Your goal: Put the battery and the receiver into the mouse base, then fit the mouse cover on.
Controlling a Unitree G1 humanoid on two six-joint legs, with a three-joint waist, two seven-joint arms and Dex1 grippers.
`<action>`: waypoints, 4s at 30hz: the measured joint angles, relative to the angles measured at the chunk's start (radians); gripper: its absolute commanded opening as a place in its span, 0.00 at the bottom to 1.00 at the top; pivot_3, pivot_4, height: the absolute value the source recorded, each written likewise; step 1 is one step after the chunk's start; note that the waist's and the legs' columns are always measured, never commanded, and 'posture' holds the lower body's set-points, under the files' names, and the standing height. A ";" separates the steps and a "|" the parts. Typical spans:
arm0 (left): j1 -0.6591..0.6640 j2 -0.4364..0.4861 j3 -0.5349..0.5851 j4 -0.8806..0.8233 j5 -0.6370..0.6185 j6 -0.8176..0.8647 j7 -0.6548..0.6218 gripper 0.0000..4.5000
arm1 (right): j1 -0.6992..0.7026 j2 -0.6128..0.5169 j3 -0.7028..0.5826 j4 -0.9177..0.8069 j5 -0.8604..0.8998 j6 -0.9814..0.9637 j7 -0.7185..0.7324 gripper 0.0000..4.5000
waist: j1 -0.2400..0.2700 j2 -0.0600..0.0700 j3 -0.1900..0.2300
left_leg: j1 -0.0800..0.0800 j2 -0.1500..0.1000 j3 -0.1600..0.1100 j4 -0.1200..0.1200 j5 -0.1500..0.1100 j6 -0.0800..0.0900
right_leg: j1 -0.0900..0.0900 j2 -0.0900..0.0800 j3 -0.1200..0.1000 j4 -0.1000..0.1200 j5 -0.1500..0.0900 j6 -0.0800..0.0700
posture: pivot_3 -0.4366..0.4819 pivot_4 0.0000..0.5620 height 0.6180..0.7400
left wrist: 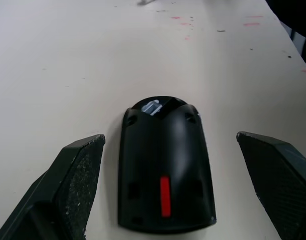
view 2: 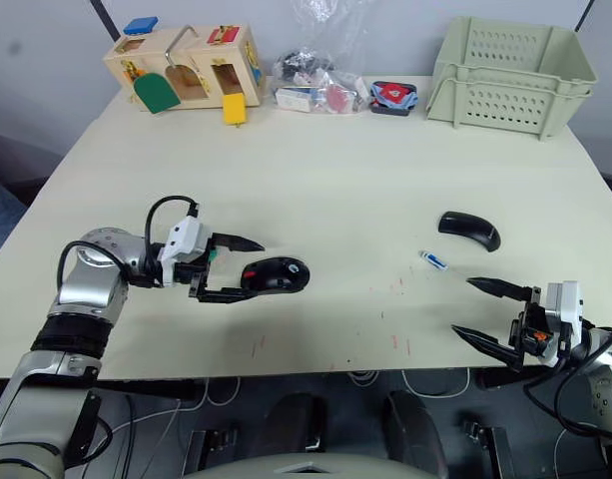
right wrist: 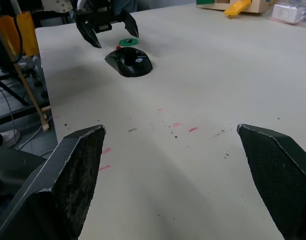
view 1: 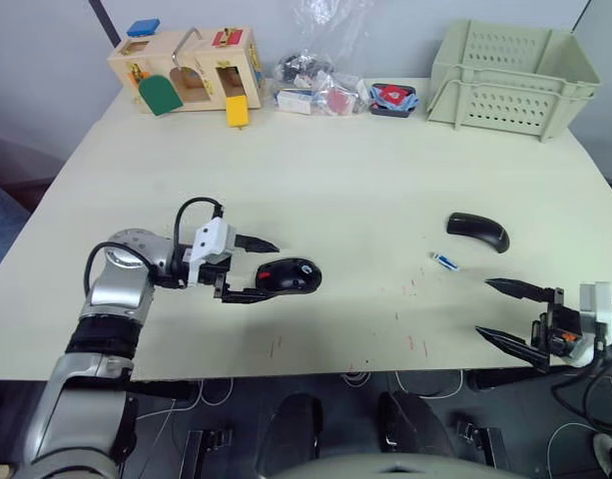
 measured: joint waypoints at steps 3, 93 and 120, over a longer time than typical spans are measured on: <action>-0.023 -0.017 -0.027 0.032 0.024 -0.013 0.000 1.00 | 0.002 0.000 -0.001 -0.019 0.005 0.000 -0.001 0.98 | 0.000 0.000 0.000 | -0.001 0.000 -0.001 0.001 0.000 0.000 | 0.000 0.000 0.000 0.000 0.000 0.000 | 0.48 0.27 1.00; 0.054 -0.198 -0.275 -0.463 0.226 0.451 0.385 0.66 | -0.289 0.046 0.202 0.088 -0.344 0.321 -0.570 0.70 | 0.009 0.002 -0.002 | -0.003 -0.001 -0.009 0.009 0.000 0.000 | 0.002 0.001 -0.002 0.004 -0.002 -0.004 | 0.48 0.27 1.00; 0.043 -0.173 -0.287 -0.500 0.227 0.524 0.390 0.66 | -0.292 0.002 0.291 -0.543 -0.114 1.045 -0.707 0.02 | 0.000 0.002 -0.002 | -0.003 -0.001 -0.012 0.009 0.000 0.000 | 0.001 0.001 -0.002 0.005 -0.003 -0.004 | 0.48 0.27 1.00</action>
